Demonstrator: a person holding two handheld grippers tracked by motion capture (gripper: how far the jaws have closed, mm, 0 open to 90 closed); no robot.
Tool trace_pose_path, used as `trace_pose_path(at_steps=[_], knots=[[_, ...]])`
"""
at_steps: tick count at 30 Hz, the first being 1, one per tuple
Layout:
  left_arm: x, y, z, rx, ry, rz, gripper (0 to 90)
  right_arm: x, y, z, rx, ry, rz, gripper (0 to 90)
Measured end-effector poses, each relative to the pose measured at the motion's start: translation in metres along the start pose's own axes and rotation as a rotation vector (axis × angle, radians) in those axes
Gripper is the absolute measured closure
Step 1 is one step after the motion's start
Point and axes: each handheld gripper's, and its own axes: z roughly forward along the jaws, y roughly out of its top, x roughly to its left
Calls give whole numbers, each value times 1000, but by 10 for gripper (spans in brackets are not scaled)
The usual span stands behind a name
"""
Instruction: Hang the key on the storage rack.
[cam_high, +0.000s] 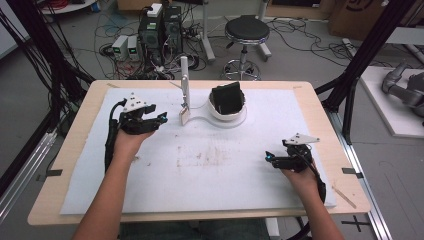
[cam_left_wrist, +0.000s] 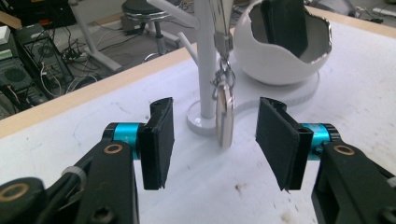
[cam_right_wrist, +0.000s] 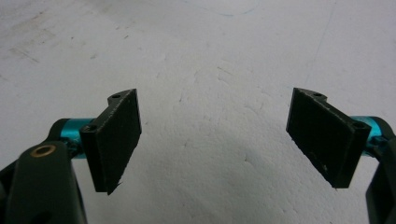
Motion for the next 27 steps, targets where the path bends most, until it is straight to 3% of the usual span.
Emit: trace_pose_path(at_steps=[10, 16, 19, 22, 27], knots=[[-7, -14, -22, 9, -24, 5, 382, 0, 0, 2, 5, -2, -6, 182], [-8, -29, -24, 31, -63, -13, 330, 1, 2, 2, -1, 2, -13, 182], [-6, -32, -23, 70, -72, -6, 296, 1, 2, 3, -1, 6, -17, 182], [-1, -33, -24, 61, -84, -17, 270, 1, 2, 3, 0, 6, -14, 182], [10, -38, -27, 52, -65, -35, 248, 0, 1, 5, 12, 3, -12, 182]])
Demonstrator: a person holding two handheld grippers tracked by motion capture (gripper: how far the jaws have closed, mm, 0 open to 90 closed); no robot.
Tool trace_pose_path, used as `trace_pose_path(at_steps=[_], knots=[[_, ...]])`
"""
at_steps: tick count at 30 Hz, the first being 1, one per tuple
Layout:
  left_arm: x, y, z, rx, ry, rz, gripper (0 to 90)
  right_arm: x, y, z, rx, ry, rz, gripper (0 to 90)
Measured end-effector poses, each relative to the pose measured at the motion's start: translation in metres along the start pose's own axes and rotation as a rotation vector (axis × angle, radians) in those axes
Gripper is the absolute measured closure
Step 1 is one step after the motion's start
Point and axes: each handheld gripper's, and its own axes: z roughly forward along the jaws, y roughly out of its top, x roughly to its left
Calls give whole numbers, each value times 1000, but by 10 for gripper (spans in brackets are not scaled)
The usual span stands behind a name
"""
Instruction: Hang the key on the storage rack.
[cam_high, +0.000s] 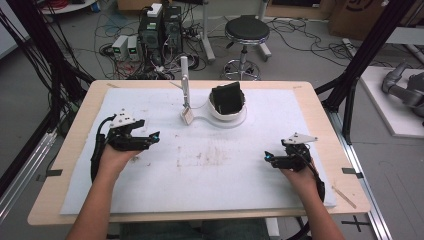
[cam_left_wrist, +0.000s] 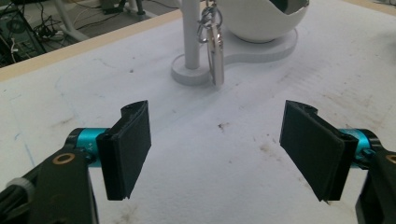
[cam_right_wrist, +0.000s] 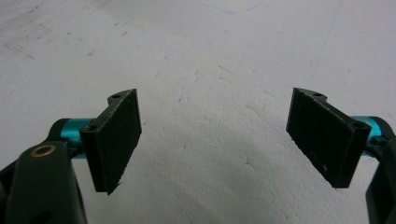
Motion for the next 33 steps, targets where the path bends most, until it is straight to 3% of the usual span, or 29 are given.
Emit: trace_pose_path(at_steps=[7, 33], knots=[[11, -7, -3, 3, 31, -35, 227, 1, 0, 1, 6, -2, -10, 182], [13, -11, -1, 21, 29, -43, 226, 1, -1, -1, 6, -3, -2, 182]])
